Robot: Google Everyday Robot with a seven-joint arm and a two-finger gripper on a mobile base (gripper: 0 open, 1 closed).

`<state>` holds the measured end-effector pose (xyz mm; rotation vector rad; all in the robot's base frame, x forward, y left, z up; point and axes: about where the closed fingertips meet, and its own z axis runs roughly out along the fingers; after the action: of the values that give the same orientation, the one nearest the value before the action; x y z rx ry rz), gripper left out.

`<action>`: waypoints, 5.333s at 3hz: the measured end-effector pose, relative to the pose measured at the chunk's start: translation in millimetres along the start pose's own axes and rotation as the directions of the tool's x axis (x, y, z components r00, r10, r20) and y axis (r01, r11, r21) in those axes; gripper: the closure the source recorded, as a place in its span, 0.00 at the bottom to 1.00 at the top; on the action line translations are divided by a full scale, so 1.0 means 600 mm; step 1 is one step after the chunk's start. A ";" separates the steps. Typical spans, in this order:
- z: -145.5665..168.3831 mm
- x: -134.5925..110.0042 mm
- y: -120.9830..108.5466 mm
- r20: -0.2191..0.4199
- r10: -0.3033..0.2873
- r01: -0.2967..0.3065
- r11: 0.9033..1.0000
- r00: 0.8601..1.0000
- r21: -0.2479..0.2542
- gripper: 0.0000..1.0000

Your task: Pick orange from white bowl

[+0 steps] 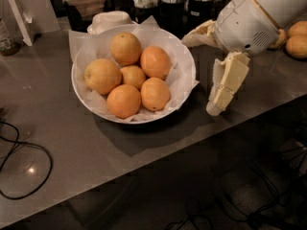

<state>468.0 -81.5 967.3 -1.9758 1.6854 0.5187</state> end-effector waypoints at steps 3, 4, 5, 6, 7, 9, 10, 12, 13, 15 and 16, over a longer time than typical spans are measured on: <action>0.096 -0.174 -0.102 0.067 -0.254 0.253 0.967 0.965 0.030 0.00; 0.125 -0.211 -0.181 0.026 -0.301 0.300 0.954 0.953 0.017 0.00; 0.125 -0.211 -0.181 0.027 -0.301 0.300 0.954 0.953 0.018 0.00; 0.123 -0.200 -0.187 0.041 -0.293 0.292 0.956 0.955 0.035 0.00; 0.154 -0.187 -0.210 0.094 -0.299 0.300 0.954 0.950 0.002 0.00; 0.225 -0.157 -0.233 0.216 -0.267 0.288 0.955 0.939 -0.075 0.00; 0.229 -0.155 -0.234 0.223 -0.263 0.286 0.955 0.939 -0.077 0.00; 0.229 -0.155 -0.234 0.223 -0.263 0.286 0.955 0.939 -0.077 0.25; 0.229 -0.156 -0.234 0.223 -0.263 0.286 0.955 0.939 -0.077 0.22; 0.219 -0.173 -0.246 0.223 -0.263 0.286 0.955 0.939 -0.076 0.15; 0.221 -0.181 -0.248 0.233 -0.294 0.314 0.948 0.927 -0.056 0.14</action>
Offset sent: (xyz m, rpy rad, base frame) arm 0.0338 0.1273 0.0246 0.0567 -0.2154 0.2144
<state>600.0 101.2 940.0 -2.1059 1.2102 0.6823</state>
